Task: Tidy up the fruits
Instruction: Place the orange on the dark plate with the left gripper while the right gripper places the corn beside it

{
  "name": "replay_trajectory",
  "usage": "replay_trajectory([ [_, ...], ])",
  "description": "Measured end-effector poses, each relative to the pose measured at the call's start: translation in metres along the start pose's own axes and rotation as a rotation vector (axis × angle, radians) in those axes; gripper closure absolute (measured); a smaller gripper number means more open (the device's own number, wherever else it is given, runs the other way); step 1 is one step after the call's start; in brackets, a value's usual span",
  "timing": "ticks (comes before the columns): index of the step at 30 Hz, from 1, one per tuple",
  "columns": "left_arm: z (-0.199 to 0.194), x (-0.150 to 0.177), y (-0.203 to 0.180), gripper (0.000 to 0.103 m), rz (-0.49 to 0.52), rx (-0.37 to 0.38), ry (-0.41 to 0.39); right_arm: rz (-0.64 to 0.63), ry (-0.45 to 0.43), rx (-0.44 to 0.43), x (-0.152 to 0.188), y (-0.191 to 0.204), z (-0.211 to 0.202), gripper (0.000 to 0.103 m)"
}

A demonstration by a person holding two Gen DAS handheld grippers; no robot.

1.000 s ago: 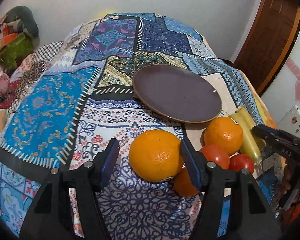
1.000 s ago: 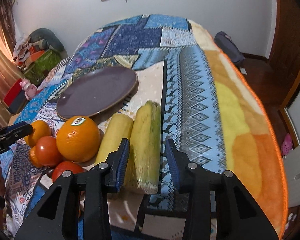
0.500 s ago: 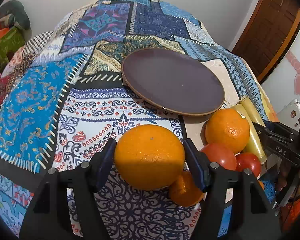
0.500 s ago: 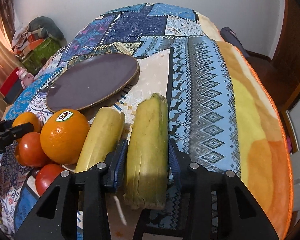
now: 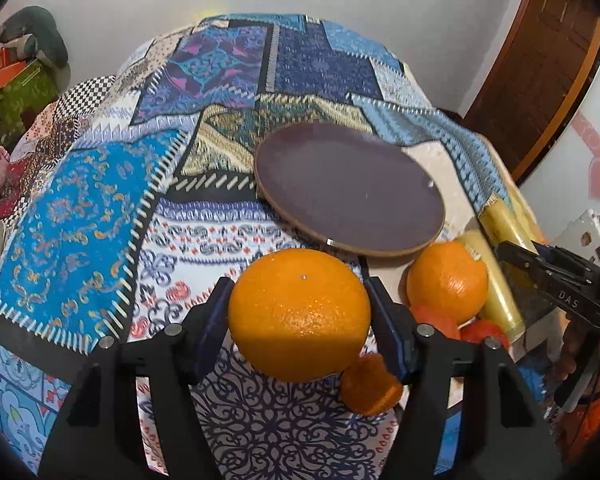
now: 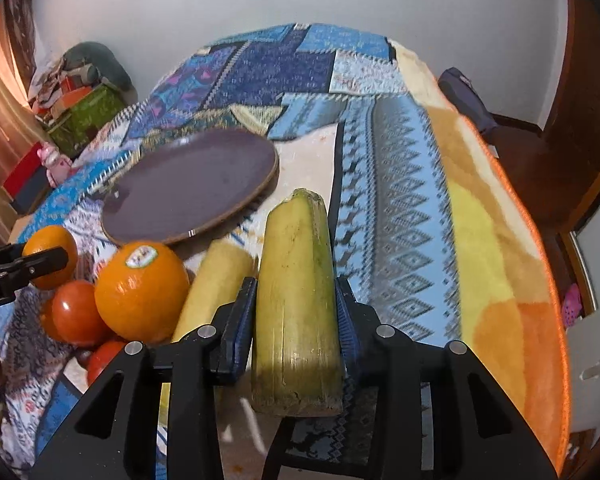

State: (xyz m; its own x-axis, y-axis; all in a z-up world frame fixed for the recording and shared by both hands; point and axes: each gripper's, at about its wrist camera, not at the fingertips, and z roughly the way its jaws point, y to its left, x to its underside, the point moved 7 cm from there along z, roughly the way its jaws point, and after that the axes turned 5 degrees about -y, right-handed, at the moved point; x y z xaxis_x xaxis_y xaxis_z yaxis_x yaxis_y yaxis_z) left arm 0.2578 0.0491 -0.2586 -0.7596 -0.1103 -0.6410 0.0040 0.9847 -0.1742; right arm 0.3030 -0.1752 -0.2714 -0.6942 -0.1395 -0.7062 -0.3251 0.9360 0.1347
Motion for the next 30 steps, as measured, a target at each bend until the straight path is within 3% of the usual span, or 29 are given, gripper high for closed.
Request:
replay_trajectory([
  [15,-0.008,-0.072,-0.011,0.038,0.038,0.001,-0.121,-0.07,-0.133,-0.062,-0.073,0.035,0.003,0.068],
  [22,0.019,-0.094,-0.012,0.038,0.037,-0.002,-0.106,-0.094,-0.098,-0.11,-0.084,0.055,0.033,0.068],
  [30,0.069,-0.101,-0.005,0.038,0.024,-0.023,-0.034,-0.104,0.01,-0.136,-0.082,0.066,0.077,0.068],
])
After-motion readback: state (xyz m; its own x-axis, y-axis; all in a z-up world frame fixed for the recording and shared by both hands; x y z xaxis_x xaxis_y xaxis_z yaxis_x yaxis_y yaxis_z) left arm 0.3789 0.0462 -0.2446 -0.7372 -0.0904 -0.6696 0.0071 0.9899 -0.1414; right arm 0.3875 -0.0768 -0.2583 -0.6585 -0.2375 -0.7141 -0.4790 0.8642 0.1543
